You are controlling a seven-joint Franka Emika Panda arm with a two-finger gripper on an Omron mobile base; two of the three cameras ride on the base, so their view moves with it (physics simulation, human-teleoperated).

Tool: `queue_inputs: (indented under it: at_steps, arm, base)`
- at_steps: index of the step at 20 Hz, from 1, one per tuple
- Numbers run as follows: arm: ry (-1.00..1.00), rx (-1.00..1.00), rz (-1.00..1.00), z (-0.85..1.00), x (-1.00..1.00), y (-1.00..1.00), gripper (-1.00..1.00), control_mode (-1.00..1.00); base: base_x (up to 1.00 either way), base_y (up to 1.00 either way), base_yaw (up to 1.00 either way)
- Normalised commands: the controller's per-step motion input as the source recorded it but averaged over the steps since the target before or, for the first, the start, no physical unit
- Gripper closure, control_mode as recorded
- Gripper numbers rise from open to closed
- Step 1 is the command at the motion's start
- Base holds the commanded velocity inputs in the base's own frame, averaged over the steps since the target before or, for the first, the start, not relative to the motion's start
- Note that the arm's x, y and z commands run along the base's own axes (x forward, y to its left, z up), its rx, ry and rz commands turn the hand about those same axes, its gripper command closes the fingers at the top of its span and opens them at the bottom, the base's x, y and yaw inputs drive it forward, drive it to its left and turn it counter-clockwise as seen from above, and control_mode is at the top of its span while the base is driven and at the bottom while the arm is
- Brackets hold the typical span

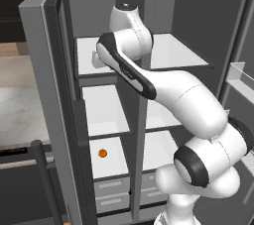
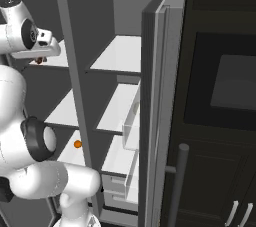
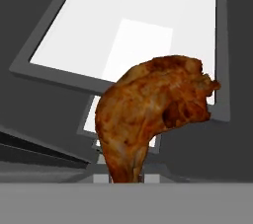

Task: There's a chicken drumstick in the fridge that needs to be moved to the freezer for freezing. Pick up the chicken drumstick from the fridge, place it on any shelf in the freezer, and close the fridge and freezer doors when done.

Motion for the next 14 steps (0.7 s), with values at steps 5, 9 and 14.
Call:
queue_inputs:
  at_steps: [5, 9, 14]
  arm:
    - [0.09, 0.0, 0.05, -0.07, 0.39, 0.0, 1.0, -1.0]
    - [0.06, 0.0, 0.02, -0.17, 0.33, 0.09, 1.0, -1.0]
    - [0.03, 0.0, 0.0, -0.23, 0.35, 0.11, 1.0, -1.0]
  base:
    - [0.0, 0.0, 0.0]
    - [0.0, 0.0, 0.0]
    - [0.0, 0.0, 0.0]
